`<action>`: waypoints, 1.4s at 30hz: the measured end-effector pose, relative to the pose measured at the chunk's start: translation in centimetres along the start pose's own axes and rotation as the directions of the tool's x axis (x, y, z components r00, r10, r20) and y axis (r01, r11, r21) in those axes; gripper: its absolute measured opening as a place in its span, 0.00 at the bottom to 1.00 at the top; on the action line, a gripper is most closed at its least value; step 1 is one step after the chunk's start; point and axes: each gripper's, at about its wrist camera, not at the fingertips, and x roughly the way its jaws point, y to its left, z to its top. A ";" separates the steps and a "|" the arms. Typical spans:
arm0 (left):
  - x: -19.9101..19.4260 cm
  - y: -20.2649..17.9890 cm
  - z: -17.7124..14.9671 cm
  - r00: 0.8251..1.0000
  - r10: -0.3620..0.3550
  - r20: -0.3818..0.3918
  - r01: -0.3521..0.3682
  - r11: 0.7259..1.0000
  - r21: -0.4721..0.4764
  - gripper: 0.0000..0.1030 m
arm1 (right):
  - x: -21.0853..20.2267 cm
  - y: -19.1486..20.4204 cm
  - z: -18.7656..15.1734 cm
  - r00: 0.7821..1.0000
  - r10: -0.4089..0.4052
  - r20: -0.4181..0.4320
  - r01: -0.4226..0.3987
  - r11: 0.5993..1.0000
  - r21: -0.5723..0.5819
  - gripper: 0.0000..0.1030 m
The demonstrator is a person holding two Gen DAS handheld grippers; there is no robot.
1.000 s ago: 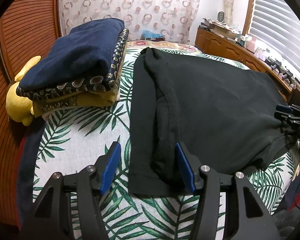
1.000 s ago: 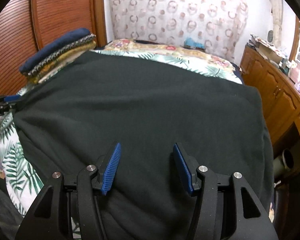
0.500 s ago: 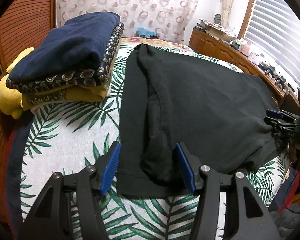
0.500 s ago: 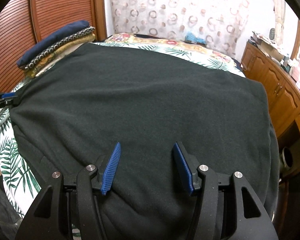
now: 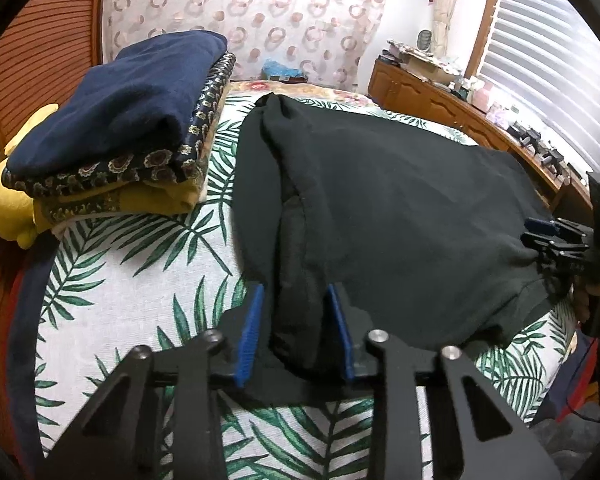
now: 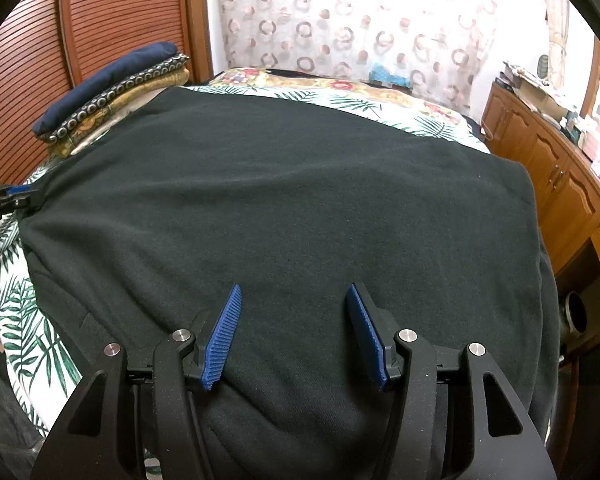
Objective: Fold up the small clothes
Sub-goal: 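Close the left tool on the black T-shirt's side edge, then lift the side edge with the left tool, fold it over the shirt, open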
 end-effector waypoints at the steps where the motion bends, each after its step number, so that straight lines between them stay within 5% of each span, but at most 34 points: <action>1: 0.0 0.0 0.0 1.000 0.003 0.000 -0.003 1.000 0.005 0.22 | 0.0 0.0 0.0 1.000 0.000 0.000 0.000 1.000 0.000 0.55; 5: -0.3 -0.4 0.2 1.000 -0.019 0.010 0.019 1.000 0.016 0.04 | 0.0 0.0 0.0 1.000 0.000 0.000 0.000 1.000 0.001 0.55; 12: -3.8 -4.5 2.6 0.983 -0.119 0.143 0.105 0.990 0.097 0.03 | -0.1 -0.2 0.0 1.000 0.009 0.004 -0.009 1.000 0.015 0.55; 18: -4.5 -8.7 6.5 0.957 -0.225 0.185 0.192 0.965 0.179 0.02 | -1.1 -0.5 -0.2 0.999 -0.012 0.037 0.011 0.999 0.034 0.54; 22: -4.5 -12.2 8.7 0.937 -0.290 0.192 0.239 0.938 0.252 0.02 | -3.3 -1.5 -0.6 0.996 0.029 0.087 -0.036 0.996 0.079 0.52; 37: -4.8 -24.4 14.1 0.876 -0.462 0.137 0.371 0.829 0.419 0.02 | -12.9 -5.2 -2.1 0.964 -0.133 0.230 0.099 0.983 0.151 0.52; 40: -4.0 -25.0 13.9 0.887 -0.455 0.079 0.384 0.822 0.420 0.13 | -13.4 -5.7 -2.7 0.962 -0.136 0.237 0.098 0.981 0.166 0.52; 42: -3.7 -24.9 13.2 0.901 -0.428 0.074 0.359 0.830 0.427 0.35 | -13.1 -5.7 -2.9 0.964 -0.132 0.232 0.093 0.981 0.173 0.52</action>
